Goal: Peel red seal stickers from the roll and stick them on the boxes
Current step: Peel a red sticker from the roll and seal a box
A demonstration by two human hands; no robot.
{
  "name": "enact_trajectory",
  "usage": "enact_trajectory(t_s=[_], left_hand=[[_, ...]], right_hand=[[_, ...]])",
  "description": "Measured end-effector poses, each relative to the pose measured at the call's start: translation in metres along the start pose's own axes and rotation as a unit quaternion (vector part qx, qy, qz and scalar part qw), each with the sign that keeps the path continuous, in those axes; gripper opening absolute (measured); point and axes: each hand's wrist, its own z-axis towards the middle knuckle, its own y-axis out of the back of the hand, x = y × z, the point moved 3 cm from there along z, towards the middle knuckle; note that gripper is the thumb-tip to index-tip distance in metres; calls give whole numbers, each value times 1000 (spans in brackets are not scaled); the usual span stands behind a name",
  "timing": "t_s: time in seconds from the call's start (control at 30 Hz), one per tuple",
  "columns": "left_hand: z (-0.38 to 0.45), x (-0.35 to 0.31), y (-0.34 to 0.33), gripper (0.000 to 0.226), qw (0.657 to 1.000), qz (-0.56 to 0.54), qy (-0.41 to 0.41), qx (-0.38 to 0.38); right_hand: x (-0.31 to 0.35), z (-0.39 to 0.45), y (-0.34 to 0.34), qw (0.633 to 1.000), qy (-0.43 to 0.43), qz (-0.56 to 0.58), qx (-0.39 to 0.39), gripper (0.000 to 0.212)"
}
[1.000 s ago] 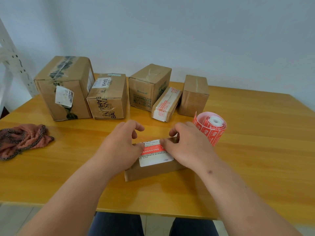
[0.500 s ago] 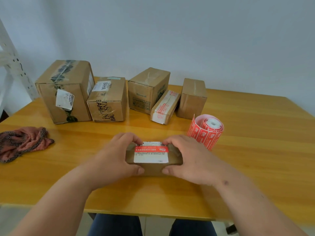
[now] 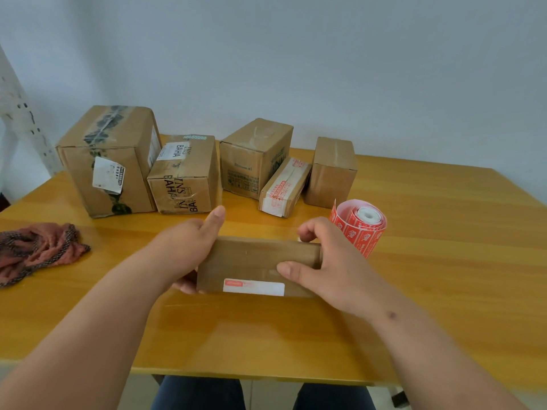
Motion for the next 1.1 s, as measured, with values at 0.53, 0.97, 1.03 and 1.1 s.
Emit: enact_trajectory(t_s=[0.53,0.97,1.03,1.1], left_hand=[[14,-12,1,42,953,188,-145,-190],[-7,-40,-10,26,933,123,-266,-209],[-8,-43,-13,25,933,122,-272,-202],[-9,-49,-16,24,931,121,-285,-192]], right_hand=[[3,14,30,924,9,-279,-261,25],[-26,21,33,895,-13,-347,-280,14],[-27,20,35,901,-2,-333,-279,13],[-30,20,36,904,14,-322,-282,14]])
